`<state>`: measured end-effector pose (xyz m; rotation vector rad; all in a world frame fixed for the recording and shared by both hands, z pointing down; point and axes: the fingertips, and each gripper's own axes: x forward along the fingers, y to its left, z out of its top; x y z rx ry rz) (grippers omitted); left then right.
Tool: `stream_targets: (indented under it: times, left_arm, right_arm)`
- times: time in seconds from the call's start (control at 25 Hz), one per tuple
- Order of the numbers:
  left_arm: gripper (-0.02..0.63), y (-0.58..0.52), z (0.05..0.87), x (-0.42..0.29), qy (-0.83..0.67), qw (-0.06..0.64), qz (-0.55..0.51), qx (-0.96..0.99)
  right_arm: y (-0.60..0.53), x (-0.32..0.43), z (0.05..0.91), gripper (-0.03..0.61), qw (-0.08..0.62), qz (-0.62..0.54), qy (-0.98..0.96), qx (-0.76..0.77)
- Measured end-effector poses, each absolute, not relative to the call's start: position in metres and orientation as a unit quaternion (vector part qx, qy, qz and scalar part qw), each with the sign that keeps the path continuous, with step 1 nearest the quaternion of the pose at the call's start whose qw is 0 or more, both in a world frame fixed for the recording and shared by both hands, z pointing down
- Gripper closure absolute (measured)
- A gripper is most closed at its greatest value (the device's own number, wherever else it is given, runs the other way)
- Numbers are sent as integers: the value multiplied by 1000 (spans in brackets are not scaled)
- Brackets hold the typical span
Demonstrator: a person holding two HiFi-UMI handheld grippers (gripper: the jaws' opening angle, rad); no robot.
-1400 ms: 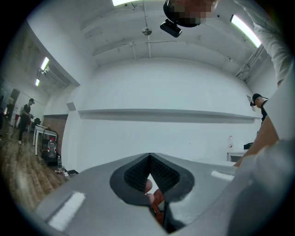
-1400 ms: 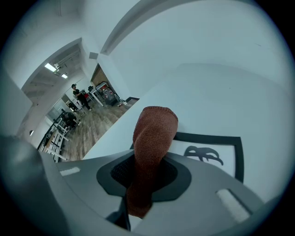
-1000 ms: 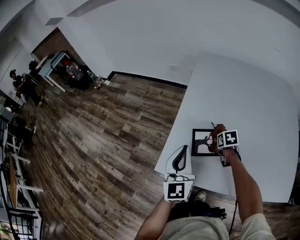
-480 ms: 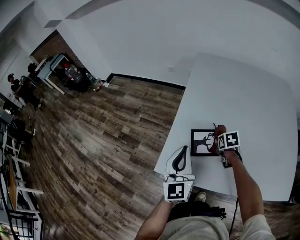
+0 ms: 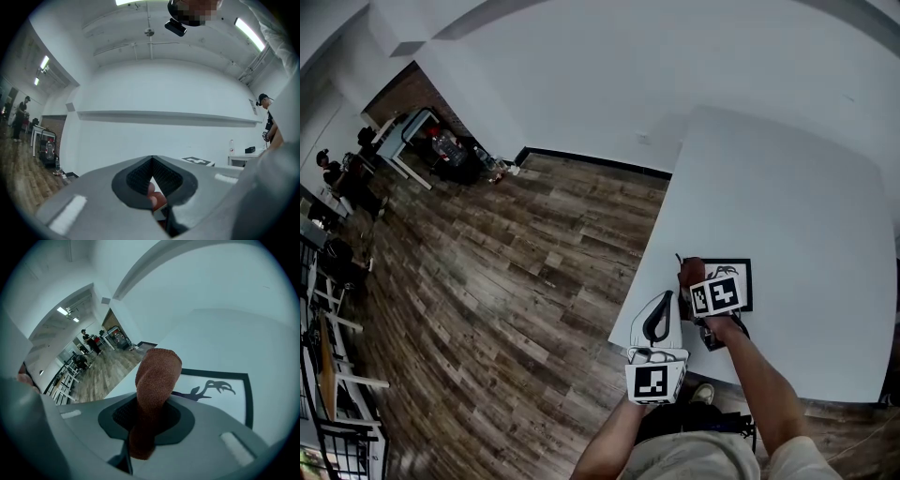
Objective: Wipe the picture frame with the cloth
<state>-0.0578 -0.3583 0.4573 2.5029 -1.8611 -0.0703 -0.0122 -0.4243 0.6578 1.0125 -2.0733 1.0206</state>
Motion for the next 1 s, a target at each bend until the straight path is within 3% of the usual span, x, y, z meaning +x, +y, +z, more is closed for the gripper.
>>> stream_targets:
  times: [0.32,1.0]
  left_arm:
    - [614,-357,457,-66,-605,11,-29,796]
    - [614,-365,474,-41,-584,19,-31,811]
  right_arm:
    - [-418,-20,687,476,327,401,-767,380]
    - [-418,74,696,476,321,420,-729,436]
